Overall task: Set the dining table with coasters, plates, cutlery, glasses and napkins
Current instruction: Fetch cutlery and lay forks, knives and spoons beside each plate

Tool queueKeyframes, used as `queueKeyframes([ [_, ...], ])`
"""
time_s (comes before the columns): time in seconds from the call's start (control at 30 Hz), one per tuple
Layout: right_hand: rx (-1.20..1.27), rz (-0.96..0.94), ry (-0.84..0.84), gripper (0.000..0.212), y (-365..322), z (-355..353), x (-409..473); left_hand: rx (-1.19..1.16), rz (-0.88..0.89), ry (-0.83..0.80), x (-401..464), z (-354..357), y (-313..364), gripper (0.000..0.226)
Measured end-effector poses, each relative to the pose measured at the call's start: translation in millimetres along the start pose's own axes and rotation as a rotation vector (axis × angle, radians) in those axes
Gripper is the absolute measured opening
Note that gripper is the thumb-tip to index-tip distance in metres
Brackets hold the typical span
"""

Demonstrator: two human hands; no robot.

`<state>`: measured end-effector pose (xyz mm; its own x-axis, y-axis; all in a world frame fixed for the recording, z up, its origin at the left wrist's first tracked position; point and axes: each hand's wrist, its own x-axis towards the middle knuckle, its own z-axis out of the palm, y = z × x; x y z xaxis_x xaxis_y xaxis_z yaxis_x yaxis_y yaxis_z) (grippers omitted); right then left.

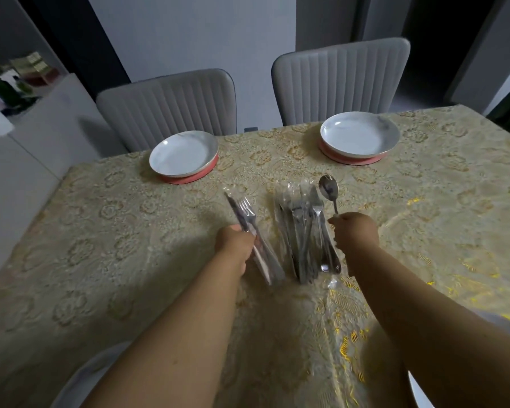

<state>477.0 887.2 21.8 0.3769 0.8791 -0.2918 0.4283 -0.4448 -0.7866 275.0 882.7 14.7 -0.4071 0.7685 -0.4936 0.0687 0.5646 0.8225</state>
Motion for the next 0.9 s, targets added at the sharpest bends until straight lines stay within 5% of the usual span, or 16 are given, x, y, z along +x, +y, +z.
queueKeyframes([
  [0.2, 0.117, -0.109, -0.12, 0.008, 0.3, 11.4, -81.9, -0.171, 0.024, 0.034, -31.2, -42.8, 5.0, 0.008],
  [0.57, -0.078, 0.063, -0.312, 0.009, 62.9, 48.2, -183.2, -0.425, -0.193, -0.097, -96.8, -87.6, -60.9, 0.011],
  [0.7, -0.319, -0.189, -0.01, 0.024, 63.4, 43.2, -196.2, -0.584, -0.185, -0.115, -114.2, -91.7, -54.9, 0.014],
  [0.77, -0.031, -0.213, 0.083, 0.031, 51.6, 41.7, -210.1, -0.648, -0.125, -0.095, -122.8, -96.1, -42.2, 0.013],
  [0.9, 0.984, 0.406, -0.373, 0.037, 19.1, 40.7, -232.4, -0.57, 0.141, -0.037, -142.7, -102.9, -19.4, 0.012],
])
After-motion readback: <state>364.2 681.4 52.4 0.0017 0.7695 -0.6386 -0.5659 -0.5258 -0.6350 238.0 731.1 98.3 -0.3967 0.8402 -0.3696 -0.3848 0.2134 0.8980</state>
